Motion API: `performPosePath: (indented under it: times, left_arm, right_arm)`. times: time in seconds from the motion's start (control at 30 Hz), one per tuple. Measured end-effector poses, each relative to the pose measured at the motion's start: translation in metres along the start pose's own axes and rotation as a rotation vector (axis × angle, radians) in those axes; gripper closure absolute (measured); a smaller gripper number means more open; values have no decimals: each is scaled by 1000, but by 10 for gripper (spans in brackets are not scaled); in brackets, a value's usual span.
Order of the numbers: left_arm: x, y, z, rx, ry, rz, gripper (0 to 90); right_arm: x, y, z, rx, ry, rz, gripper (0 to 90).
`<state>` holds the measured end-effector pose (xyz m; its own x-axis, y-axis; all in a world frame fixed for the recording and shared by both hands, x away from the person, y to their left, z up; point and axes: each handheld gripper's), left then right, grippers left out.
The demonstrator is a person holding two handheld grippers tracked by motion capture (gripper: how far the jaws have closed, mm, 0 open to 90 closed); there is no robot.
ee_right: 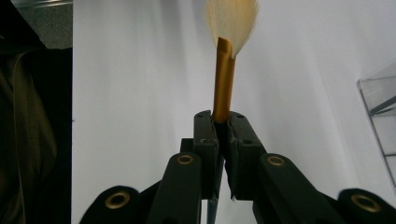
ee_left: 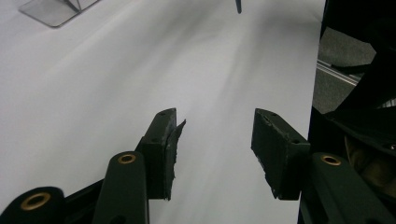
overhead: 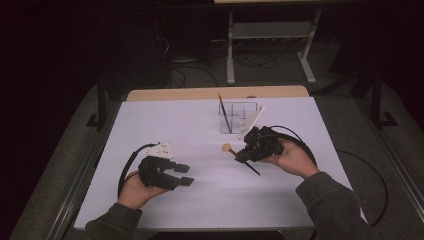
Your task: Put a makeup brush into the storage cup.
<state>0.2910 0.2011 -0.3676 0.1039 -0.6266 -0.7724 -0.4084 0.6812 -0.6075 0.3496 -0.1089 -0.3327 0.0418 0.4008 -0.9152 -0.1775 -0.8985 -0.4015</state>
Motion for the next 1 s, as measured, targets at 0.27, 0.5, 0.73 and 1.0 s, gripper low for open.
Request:
performPosePath:
  times: [0.27,0.5,0.73,1.0]
  left_arm:
    - [-3,8,1,-20,-17,-19,474]
    - [-3,16,2,-37,-33,-32,447]
    - [-3,22,0,-45,-73,-31,426]
    - [-6,29,1,-63,-97,-41,401]
  right_arm:
    - [-6,2,-8,34,4,-16,827]
    - [-9,6,-16,53,7,-23,827]
    - [-13,7,-22,76,-7,-32,827]
    - [-14,9,-26,87,16,-31,827]
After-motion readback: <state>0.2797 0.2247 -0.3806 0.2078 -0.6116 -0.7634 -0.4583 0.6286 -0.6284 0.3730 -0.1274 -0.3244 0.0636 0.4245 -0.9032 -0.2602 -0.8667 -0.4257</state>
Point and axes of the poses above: each handheld gripper's, and its own axes: x roughly forward along the jaws, y roughly out of its underside, z roughly to its left, and after that the axes turned 10 degrees about z, right-handed
